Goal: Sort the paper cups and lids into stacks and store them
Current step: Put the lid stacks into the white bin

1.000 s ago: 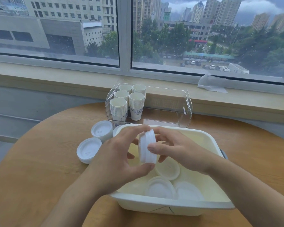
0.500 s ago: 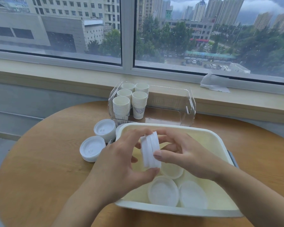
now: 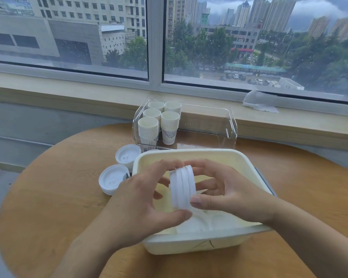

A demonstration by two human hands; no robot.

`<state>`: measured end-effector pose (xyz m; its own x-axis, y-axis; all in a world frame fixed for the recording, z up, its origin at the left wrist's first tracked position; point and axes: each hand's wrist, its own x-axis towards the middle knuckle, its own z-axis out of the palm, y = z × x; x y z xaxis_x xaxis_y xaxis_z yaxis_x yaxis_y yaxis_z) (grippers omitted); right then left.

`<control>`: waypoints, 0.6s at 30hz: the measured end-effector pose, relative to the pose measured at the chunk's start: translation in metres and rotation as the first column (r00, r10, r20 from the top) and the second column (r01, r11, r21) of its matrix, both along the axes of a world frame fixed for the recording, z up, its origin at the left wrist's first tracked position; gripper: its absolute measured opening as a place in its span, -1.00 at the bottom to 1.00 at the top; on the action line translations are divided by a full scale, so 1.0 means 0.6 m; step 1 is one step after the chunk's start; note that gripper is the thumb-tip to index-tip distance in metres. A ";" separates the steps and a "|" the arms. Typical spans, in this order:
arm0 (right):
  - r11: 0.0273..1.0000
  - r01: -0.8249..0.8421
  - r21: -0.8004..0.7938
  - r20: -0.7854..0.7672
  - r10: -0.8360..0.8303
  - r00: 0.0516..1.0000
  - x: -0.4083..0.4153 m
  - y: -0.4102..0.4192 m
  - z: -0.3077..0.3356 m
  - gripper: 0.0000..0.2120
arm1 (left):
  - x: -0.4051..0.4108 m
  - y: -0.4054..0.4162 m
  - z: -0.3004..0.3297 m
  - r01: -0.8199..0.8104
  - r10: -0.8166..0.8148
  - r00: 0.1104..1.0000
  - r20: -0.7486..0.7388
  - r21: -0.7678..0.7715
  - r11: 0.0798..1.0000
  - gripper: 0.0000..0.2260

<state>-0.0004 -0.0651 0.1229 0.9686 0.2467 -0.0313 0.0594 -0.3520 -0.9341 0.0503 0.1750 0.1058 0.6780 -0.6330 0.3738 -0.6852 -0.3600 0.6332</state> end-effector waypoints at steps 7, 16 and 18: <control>0.996 -0.050 0.068 -0.013 0.051 0.999 0.010 0.013 0.007 -0.41 | 0.004 0.001 0.006 0.031 -0.032 0.998 -0.053 -0.025 0.999 -0.25; 0.995 -0.045 -0.088 -0.054 0.041 0.998 0.043 -0.009 0.016 -0.37 | 0.031 -0.009 0.001 -0.017 0.018 1.000 0.018 -0.072 0.997 -0.30; 0.921 -0.022 -0.388 0.012 0.028 1.000 0.054 -0.026 0.018 -0.35 | 0.034 -0.011 -0.010 -0.060 0.062 0.998 0.011 -0.102 0.993 -0.32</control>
<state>0.0319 -0.0808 0.1334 0.9635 0.2427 -0.1132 0.0874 -0.6847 -0.7236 0.0707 0.1687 0.0996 0.7085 -0.5491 0.4434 -0.6728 -0.3358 0.6592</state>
